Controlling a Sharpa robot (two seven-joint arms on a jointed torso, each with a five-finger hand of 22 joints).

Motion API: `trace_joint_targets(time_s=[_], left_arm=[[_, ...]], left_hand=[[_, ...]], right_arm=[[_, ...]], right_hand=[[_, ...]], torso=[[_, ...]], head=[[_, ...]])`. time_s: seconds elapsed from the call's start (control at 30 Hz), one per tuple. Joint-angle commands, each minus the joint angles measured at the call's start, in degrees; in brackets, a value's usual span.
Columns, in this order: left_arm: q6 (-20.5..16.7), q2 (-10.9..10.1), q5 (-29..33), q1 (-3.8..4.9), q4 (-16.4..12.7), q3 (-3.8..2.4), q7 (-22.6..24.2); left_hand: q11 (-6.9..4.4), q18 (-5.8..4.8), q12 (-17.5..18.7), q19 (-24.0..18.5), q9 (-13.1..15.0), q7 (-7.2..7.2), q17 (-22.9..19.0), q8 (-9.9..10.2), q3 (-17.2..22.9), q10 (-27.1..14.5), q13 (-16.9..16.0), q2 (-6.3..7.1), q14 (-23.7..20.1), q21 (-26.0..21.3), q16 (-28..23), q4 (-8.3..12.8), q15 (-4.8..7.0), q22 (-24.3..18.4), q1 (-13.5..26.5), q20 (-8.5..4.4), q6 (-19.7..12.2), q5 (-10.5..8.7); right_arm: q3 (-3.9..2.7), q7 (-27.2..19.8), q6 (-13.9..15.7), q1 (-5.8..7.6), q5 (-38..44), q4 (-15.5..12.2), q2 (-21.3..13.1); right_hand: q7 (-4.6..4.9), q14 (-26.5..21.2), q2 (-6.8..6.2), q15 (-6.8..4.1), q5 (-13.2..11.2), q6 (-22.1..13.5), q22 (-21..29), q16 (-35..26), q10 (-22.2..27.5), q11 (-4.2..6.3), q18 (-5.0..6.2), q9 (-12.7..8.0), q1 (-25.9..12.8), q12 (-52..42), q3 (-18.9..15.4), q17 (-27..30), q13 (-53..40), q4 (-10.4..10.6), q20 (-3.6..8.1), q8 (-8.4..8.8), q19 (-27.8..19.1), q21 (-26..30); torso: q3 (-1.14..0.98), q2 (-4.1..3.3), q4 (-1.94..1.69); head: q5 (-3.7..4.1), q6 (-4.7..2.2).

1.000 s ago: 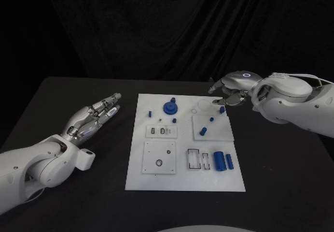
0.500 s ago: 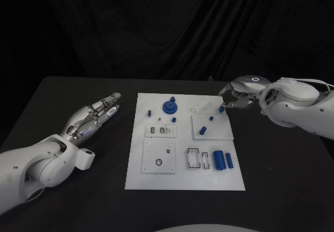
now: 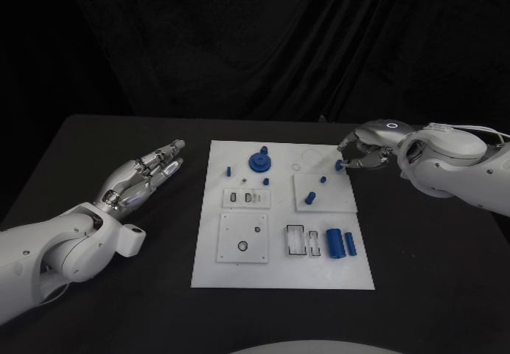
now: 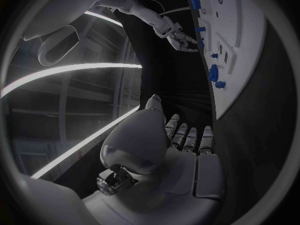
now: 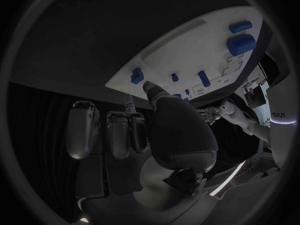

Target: Assemble the parts on the task board

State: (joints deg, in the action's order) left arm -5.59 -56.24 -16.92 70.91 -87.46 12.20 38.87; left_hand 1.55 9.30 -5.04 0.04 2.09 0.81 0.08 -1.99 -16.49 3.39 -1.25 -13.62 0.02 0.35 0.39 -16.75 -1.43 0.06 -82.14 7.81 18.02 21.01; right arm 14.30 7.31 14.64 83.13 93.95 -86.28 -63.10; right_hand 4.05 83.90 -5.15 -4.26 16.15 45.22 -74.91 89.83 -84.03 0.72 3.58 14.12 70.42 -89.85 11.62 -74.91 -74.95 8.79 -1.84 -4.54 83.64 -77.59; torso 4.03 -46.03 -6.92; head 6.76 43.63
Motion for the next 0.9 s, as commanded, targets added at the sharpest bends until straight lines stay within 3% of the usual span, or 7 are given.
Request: trace_joint_targets(time_s=[0.03, 0.9], left_arm=[[0.99, 0.16, -0.10, 0.07, 0.06, -0.05, 10.17], [1.57, 0.50, -0.10, 0.06, 0.86, -0.05, 9.78]], left_hand=[[0.05, 0.84, 0.37, 0.04, -0.03, 0.14, -0.08, -0.05, 0.26, -0.13, 0.08, -0.37, -0.02, -0.24, -0.39, 0.03, -0.38, 0.01, -0.27, 0.35, -0.38, 0.19], [0.30, 0.97, 0.37, 0.20, -0.05, 0.07, -0.08, -0.03, 0.35, -0.14, 0.07, -0.42, -0.02, -0.06, -0.39, 0.01, -0.93, 0.14, -0.39, 1.07, -0.61, 0.36]], right_arm=[[-0.02, 1.21, 0.82, -0.20, 0.29, 0.10, -0.04], [-0.02, 1.64, 0.80, -1.16, 0.29, 1.17, 1.26]], right_hand=[[-0.03, 6.10, -0.87, -0.11, 0.07, 0.30, -11.47, 0.17, -5.97, -0.16, -0.84, 0.15, -0.03, -0.15, 0.03, -15.09, -15.05, 0.53, -0.30, -0.33, 0.21, 0.19], [-0.12, 6.10, -1.78, -0.15, 0.14, 0.95, -11.37, 0.17, -5.97, -0.09, -0.76, 2.92, 2.31, -0.15, -0.36, -15.09, -15.05, 1.69, -0.30, -1.38, 0.05, 0.57]], torso=[[0.05, 0.03, -0.01], [0.09, 0.01, 0.00]], head=[[0.04, 0.11], [-0.10, 0.45]])
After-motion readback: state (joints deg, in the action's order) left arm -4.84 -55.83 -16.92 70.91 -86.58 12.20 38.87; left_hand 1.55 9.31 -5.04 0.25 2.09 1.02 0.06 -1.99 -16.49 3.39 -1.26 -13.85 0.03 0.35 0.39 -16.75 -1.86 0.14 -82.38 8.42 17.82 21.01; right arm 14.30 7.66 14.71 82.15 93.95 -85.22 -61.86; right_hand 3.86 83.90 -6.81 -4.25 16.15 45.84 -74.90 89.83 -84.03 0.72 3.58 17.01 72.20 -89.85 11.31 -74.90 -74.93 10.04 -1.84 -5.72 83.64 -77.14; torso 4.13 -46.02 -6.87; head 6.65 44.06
